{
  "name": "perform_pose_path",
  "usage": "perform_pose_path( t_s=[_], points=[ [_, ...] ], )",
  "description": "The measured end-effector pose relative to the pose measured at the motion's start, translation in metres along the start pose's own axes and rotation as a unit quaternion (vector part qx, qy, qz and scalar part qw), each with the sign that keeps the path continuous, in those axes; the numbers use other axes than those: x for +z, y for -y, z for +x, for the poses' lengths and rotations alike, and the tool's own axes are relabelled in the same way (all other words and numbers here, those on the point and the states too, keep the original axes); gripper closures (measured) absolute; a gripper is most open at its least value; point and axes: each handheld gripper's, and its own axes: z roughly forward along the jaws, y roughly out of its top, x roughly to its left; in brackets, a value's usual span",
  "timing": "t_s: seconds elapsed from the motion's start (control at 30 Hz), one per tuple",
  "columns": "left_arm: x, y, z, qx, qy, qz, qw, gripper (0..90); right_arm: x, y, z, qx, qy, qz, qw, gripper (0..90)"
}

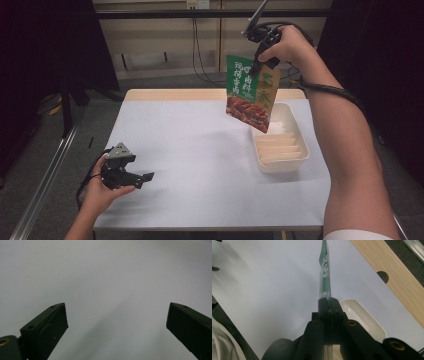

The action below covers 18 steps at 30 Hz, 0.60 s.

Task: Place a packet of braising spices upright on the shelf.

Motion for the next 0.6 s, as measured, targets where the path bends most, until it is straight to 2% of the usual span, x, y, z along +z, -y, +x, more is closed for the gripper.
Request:
perform_pose_path(
  t_s=[0.13, 0.33, 0.37, 0.6],
  points=[
    [0.0, 0.0, 0.001, 0.002, -0.001, 0.002, 1.0, 3.3, 0.0, 0.002, -0.002, 0.006, -0.002, -0.003, 1.0, 90.0],
    [0.0, -0.001, 0.001, 0.001, 0.003, 0.0, 1.0, 3.3, 0.001, 0.006, -0.008, -0.003, 0.002, 0.001, 1.0, 90.0],
    [0.0, -0.001, 0.001, 0.0, 0.003, -0.001, 1.0, 3.3, 0.0, 0.006, -0.008, 0.006, 0.0, 0.002, 1.0, 90.0],
    [0.0, -0.001, 0.002, -0.002, 0.005, -0.003, 1.0, 3.3, -0.003, 0.01, -0.013, 0.0, -0.004, -0.002, 1.0, 90.0]
  ],
)
